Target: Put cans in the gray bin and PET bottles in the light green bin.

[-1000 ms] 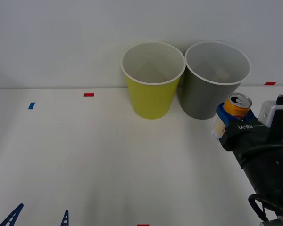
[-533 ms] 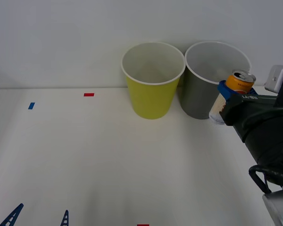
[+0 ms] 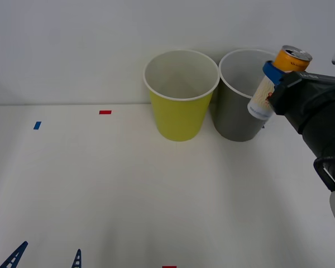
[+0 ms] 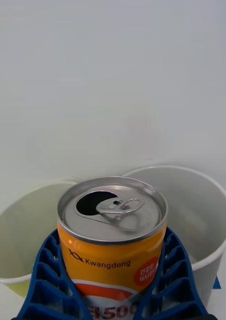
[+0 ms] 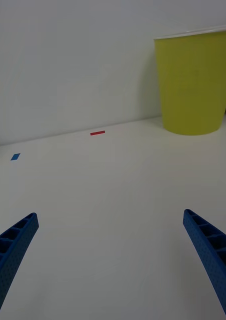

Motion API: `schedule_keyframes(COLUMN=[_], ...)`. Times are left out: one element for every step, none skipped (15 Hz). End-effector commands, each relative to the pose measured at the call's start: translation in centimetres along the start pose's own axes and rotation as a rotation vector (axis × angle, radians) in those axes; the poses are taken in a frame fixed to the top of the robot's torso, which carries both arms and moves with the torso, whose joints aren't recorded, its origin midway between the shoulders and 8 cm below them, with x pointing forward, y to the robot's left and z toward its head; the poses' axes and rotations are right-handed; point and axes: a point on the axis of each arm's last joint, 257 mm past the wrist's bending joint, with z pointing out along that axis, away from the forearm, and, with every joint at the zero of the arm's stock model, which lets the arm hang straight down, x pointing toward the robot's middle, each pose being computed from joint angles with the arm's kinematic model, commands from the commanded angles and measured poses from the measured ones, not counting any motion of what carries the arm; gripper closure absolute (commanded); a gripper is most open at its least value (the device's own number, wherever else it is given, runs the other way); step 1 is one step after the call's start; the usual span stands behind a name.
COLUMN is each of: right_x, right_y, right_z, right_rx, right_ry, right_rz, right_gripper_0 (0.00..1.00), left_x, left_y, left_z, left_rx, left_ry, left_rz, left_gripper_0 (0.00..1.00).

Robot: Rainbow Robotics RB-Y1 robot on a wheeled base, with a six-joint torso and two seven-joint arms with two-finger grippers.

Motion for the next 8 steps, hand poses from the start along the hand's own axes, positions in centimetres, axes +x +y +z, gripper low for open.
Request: schedule_keyframes(right_x=[-2.5,-3.7,-4.3,-4.9,-5.2,-5.3,-5.2,-5.2], right_y=[0.7,1.2,1.4,1.6,1.4,1.4,1.2,1.1], right_z=[0.3,0.3,0.5,0.7,1.4,2.2,3.1,3.9], right_rx=[-0.035,-0.056,-0.063,-0.065,-0.069,-0.075,-0.073,-0.070], right_ry=[-0.043,-0.067,-0.069,-0.070,-0.063,-0.058,-0.053,-0.050], right_rz=[-0.055,-0.064,-0.081,-0.099,-0.109,-0.114,-0.138,-0.157], right_gripper_0=[1.00,1.00,1.00,1.00,1.00,1.00,1.00,1.00], left_x=[0.0,0.0,0.0,0.0,0.0,0.0,0.0,0.0], left_y=[0.0,0.0,0.0,0.0,0.0,0.0,0.0,0.0], left_z=[0.0,0.0,0.0,0.0,0.0,0.0,0.0,0.0], left_rx=[0.000,0.000,0.000,0.000,0.000,0.000,0.000,0.000], left_ry=[0.000,0.000,0.000,0.000,0.000,0.000,0.000,0.000], left_rz=[0.000,0.000,0.000,0.000,0.000,0.000,0.000,0.000], left_gripper_0=[0.00,0.00,0.00,0.00,0.00,0.00,0.00,0.00])
